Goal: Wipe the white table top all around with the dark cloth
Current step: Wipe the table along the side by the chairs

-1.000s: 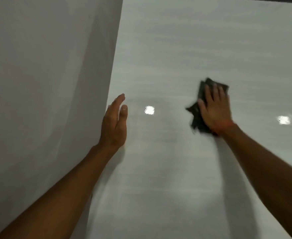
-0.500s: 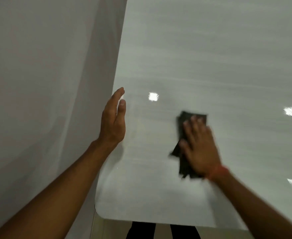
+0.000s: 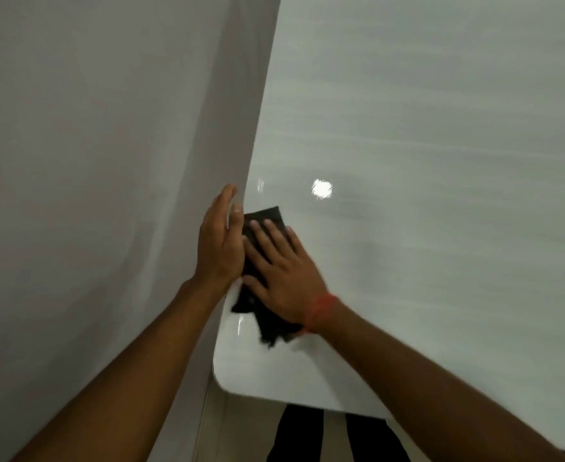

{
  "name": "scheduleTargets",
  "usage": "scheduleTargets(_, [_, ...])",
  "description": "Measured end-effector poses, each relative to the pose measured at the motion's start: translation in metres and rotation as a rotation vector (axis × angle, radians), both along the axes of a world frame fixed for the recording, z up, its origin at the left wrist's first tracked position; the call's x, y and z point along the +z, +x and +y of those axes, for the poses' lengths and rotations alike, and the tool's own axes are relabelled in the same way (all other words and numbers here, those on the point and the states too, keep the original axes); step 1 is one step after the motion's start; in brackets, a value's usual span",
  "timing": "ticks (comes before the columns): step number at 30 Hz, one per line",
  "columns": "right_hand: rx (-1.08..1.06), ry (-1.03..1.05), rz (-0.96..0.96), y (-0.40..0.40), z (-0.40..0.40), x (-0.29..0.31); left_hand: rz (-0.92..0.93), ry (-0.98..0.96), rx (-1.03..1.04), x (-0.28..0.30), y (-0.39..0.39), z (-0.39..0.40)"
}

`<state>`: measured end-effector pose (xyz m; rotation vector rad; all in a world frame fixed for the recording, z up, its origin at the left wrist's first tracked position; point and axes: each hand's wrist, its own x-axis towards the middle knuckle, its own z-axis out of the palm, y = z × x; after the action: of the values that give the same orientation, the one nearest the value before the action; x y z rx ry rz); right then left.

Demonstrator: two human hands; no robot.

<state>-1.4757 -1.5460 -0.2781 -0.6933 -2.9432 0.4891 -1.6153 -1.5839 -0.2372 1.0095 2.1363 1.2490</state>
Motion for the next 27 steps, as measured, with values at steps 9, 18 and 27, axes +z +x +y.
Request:
scheduleTargets(9, [-0.354,0.012,-0.047,-0.004,0.052,-0.004,-0.049,0.055,-0.004,0.002,0.022,-0.007])
scheduleTargets(18, [0.022,-0.172,0.029,0.093,-0.066,0.01,0.125,-0.141,-0.087,-0.002,0.098,-0.061])
scheduleTargets(27, [-0.946,0.094,-0.122,0.363,0.123,-0.005,0.724,-0.656,-0.11,-0.032,0.148,-0.095])
